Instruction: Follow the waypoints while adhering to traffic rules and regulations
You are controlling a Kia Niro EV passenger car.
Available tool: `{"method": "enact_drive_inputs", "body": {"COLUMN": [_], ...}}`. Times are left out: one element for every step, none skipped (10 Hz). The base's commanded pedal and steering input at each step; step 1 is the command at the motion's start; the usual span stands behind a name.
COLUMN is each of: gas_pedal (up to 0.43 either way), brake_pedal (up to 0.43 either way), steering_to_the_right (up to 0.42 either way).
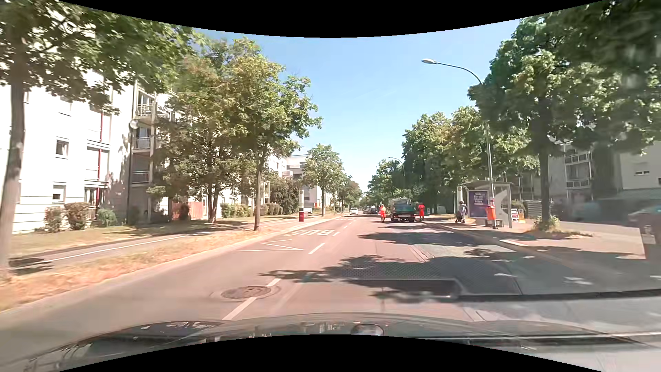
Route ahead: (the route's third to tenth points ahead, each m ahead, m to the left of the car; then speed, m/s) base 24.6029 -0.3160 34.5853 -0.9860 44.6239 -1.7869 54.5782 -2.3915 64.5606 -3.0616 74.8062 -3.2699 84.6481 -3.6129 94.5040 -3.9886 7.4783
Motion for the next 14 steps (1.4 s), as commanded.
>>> {"method": "enact_drive_inputs", "body": {"gas_pedal": [0.138, 0.138, 0.138, 0.138, 0.138, 0.138, 0.138, 0.138, 0.138, 0.138, 0.138, 0.138, 0.138, 0.138], "brake_pedal": [0.0, 0.0, 0.0, 0.0, 0.0, 0.0, 0.0, 0.0, 0.0, 0.0, 0.0, 0.0, 0.0, 0.0], "steering_to_the_right": [0.037, 0.037, 0.036, 0.036, 0.034, 0.031, 0.031, 0.031, 0.03, 0.026, 0.024, 0.023, 0.021, 0.02]}}
